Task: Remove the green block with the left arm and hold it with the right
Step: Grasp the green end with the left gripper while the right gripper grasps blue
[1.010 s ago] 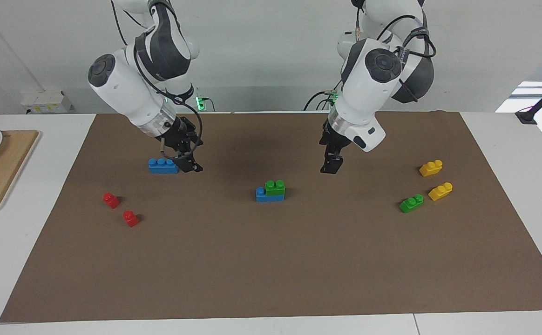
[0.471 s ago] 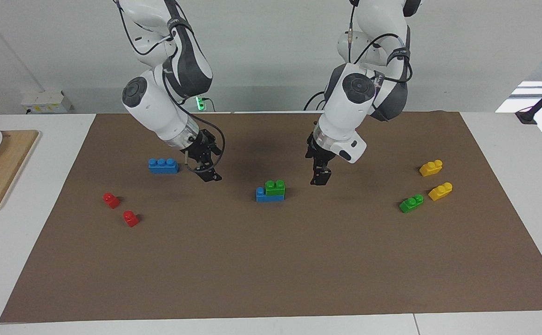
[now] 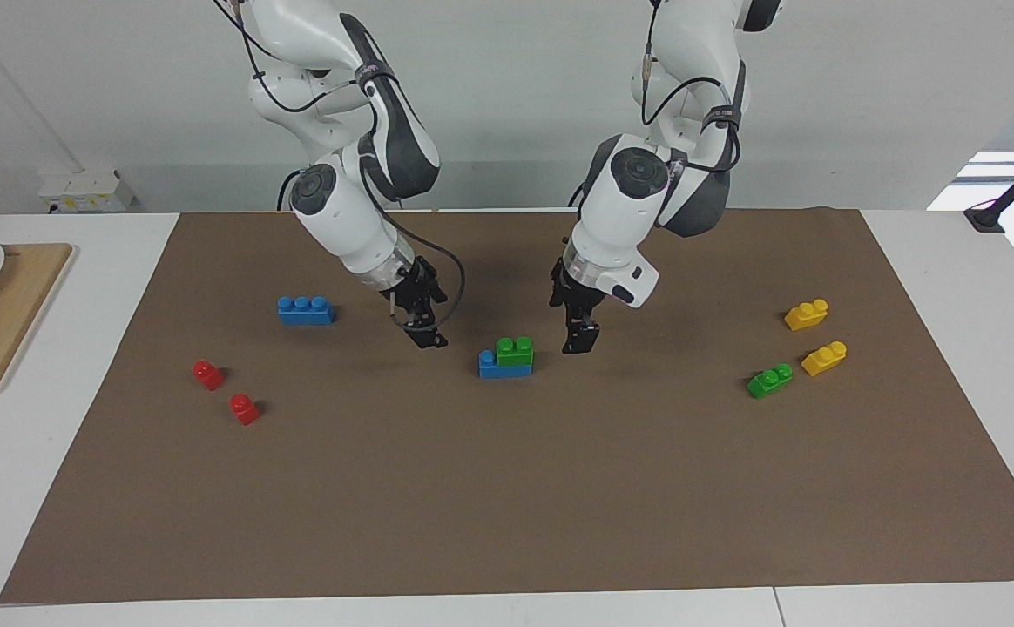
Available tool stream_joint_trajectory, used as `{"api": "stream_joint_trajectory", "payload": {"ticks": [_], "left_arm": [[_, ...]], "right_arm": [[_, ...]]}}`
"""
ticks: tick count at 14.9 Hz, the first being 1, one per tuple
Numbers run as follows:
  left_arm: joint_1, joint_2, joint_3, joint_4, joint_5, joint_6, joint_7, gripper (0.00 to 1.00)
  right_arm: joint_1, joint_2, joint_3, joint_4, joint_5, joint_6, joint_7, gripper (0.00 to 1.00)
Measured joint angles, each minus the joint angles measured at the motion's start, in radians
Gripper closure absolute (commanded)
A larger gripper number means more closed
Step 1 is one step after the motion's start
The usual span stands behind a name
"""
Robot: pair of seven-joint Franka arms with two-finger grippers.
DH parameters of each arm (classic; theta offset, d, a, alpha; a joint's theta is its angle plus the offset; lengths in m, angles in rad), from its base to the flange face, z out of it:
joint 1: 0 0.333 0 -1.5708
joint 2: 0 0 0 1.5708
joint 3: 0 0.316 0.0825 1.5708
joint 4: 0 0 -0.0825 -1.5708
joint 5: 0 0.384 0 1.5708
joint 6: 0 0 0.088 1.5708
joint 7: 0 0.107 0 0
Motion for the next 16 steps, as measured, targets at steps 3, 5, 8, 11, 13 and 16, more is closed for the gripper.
{"api": "stream_joint_trajectory", "payload": {"ticks": [3,5,8,11,13,16], "left_arm": [[-0.049,0.03,0.0,0.005,0.022,0.014,-0.067,0.0],[-0.073,0.063,0.0,0.014,0.042,0.033,-0.109,0.0],[-0.074,0.088,0.005,0.017,0.047,0.084,-0.148,0.0],[-0.074,0.1,0.007,0.017,0.048,0.111,-0.155,0.0],[-0.074,0.102,0.007,0.017,0.048,0.124,-0.157,0.0],[-0.074,0.104,0.006,0.013,0.05,0.135,-0.157,0.0]], "right_arm": [[0.021,0.023,0.0,-0.004,0.036,0.086,0.003,0.0],[0.045,0.047,0.0,-0.004,0.044,0.134,0.004,0.0],[0.072,0.088,0.0,-0.001,0.045,0.18,0.007,0.0],[0.084,0.123,0.0,0.009,0.045,0.197,0.007,0.0],[0.096,0.143,0.0,0.019,0.045,0.208,0.007,0.0],[0.117,0.169,0.0,0.027,0.046,0.237,0.004,0.0]]}}
